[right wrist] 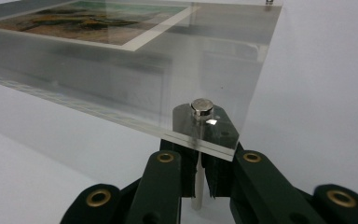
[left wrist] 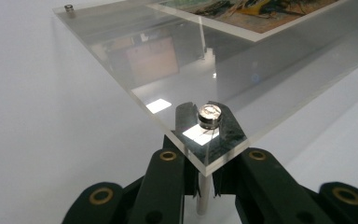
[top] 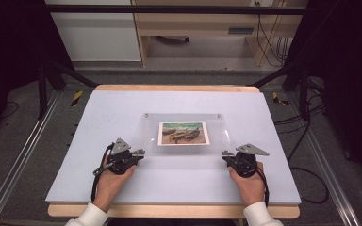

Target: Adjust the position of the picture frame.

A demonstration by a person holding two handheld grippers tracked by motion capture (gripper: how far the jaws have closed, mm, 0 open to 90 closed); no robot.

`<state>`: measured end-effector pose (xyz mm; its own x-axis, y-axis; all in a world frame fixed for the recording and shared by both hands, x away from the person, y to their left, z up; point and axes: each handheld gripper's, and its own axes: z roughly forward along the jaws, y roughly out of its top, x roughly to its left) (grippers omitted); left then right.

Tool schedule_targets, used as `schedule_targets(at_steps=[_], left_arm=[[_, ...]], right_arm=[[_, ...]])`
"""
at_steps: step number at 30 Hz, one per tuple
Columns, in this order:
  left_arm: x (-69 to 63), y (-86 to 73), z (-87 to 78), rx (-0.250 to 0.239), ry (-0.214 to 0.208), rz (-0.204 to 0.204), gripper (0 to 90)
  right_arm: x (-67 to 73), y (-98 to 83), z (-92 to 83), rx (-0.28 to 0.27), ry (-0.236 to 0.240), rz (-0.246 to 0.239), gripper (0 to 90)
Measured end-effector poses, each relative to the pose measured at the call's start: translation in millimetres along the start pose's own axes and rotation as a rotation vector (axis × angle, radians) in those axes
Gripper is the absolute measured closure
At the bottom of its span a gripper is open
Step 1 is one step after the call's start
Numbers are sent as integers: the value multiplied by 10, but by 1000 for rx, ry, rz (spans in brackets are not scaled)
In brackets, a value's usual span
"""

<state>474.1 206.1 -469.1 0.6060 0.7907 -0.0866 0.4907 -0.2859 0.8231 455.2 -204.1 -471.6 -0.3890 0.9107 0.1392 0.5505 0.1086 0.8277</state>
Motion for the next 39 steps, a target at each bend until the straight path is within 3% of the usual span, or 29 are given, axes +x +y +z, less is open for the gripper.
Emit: schedule_targets(at_steps=[29,37,39], left_arm=[[-18,-19,21,21,4,22,814],[11,-31,-27,11,10,22,614],[19,-31,-35,10,-10,15,504]], right_arm=[[-32,-16,18,23,3,10,796],[-59,-20,-23,21,21,33,565],[-40,-24,-48,16,27,28,497]])
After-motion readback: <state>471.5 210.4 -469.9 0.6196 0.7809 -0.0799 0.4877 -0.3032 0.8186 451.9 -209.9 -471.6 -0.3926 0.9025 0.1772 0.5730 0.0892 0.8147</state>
